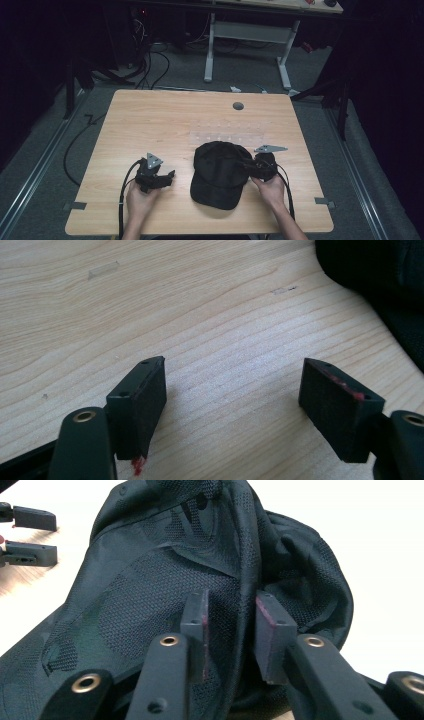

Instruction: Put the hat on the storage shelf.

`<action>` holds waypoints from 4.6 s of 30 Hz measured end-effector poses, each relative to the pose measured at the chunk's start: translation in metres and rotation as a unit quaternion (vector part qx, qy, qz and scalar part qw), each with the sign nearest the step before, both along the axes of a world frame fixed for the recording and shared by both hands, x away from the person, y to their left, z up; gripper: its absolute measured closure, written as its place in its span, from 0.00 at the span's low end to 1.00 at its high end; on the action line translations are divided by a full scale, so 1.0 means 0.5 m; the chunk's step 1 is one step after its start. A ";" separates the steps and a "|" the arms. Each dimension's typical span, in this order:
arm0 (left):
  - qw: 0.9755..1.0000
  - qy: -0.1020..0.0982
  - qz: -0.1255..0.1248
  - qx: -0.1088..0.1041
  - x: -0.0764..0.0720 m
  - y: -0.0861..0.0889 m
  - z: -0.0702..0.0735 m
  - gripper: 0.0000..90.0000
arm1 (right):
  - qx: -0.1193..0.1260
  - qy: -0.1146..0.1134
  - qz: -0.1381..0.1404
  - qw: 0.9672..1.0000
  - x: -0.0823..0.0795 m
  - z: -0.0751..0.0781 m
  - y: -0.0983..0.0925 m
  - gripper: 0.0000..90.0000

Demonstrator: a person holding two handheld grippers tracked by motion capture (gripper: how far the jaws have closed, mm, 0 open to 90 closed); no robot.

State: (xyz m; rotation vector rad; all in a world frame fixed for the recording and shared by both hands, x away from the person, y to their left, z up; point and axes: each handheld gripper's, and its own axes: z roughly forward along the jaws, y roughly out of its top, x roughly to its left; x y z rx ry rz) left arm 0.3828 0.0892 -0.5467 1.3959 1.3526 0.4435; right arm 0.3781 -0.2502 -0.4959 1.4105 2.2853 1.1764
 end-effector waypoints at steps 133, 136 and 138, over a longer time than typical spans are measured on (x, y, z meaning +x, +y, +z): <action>0.944 0.075 -0.276 -0.163 -0.049 -0.097 0.147 0.32 | 0.105 -0.178 0.153 0.966 -0.034 0.168 0.003 0.97; 0.944 0.076 -0.280 -0.158 -0.052 -0.096 0.146 0.38 | 0.098 -0.182 0.149 0.967 -0.026 0.163 0.002 0.97; 0.942 0.078 -0.284 -0.162 -0.054 -0.094 0.150 0.42 | 0.097 -0.184 0.146 0.967 -0.023 0.162 0.001 0.97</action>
